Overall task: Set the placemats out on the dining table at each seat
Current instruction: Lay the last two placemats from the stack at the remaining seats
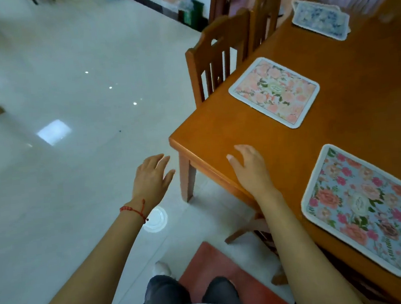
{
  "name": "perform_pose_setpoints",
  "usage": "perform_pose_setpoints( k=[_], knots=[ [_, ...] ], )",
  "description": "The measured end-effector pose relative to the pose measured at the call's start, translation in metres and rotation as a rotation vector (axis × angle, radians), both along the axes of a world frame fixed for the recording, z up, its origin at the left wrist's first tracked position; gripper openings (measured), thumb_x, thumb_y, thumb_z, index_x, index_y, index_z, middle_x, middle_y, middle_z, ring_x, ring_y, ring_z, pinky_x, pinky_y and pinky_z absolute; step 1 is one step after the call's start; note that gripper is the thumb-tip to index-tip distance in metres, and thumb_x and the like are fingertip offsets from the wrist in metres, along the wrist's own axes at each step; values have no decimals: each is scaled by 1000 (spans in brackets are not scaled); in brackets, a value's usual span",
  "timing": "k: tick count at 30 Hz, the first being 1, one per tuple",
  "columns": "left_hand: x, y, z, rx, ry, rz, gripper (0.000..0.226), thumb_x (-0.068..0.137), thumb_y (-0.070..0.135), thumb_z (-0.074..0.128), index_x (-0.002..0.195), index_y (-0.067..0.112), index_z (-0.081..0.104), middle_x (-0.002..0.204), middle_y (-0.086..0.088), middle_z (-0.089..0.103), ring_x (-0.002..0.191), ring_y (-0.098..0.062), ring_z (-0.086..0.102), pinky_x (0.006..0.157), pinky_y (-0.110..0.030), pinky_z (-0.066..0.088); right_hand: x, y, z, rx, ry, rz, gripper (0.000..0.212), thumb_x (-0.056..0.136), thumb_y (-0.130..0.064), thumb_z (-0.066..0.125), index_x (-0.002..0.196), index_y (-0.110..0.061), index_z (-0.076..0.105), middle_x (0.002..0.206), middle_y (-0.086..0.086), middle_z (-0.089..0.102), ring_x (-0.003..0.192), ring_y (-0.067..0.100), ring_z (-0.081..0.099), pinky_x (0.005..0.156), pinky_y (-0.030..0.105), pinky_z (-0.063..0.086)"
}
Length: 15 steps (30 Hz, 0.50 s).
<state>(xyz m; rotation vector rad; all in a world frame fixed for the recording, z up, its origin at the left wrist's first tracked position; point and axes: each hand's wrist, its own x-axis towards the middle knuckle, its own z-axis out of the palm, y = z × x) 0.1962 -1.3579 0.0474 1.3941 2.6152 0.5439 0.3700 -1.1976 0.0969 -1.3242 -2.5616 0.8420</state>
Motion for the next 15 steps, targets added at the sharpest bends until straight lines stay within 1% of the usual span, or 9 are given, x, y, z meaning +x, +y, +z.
perform_pose_setpoints(
  k=[4, 6, 8, 11, 13, 15],
  knots=[
    [-59, -43, -13, 10, -6, 53, 39, 87, 22, 59, 118, -1, 57, 118, -24, 61, 108, -43, 57, 88, -52, 46, -70, -30, -18, -13, -44, 80, 47, 94, -39, 42, 136, -17, 40, 143, 4, 38, 132, 20, 35, 104, 36, 35],
    [-85, -62, -19, -9, -18, 85, 39, 85, 24, 57, 115, -1, 59, 115, -23, 63, 105, -42, 59, 85, -51, 48, -99, -43, -30, -9, -52, 124, 44, 94, -37, 43, 132, -15, 44, 139, 4, 43, 128, 20, 39, 102, 33, 37],
    [-107, -80, -26, -24, -16, 116, 41, 84, 26, 54, 114, -1, 59, 113, -23, 64, 104, -42, 60, 83, -51, 49, -125, -56, -42, 1, -58, 156, 41, 94, -36, 44, 130, -16, 46, 139, 4, 45, 127, 20, 41, 102, 33, 37],
    [-135, -103, -35, -40, -24, 171, 39, 85, 22, 59, 116, -2, 59, 115, -24, 62, 106, -43, 58, 86, -52, 47, -157, -73, -54, -6, -81, 182, 43, 94, -38, 43, 132, -18, 45, 144, 2, 40, 133, 20, 37, 109, 36, 32],
    [-152, -116, -41, -52, -29, 209, 38, 85, 19, 63, 117, -2, 58, 117, -24, 61, 109, -42, 56, 88, -52, 46, -177, -81, -59, -45, -93, 215, 45, 94, -38, 42, 134, -18, 43, 145, 3, 40, 134, 21, 34, 110, 37, 29],
    [-167, -126, -49, -63, -54, 262, 39, 86, 18, 62, 119, -1, 57, 120, -23, 60, 112, -42, 55, 91, -51, 44, -199, -84, -65, -46, -105, 273, 44, 95, -37, 41, 134, -16, 42, 143, 5, 42, 133, 22, 35, 110, 36, 27]
  ],
)
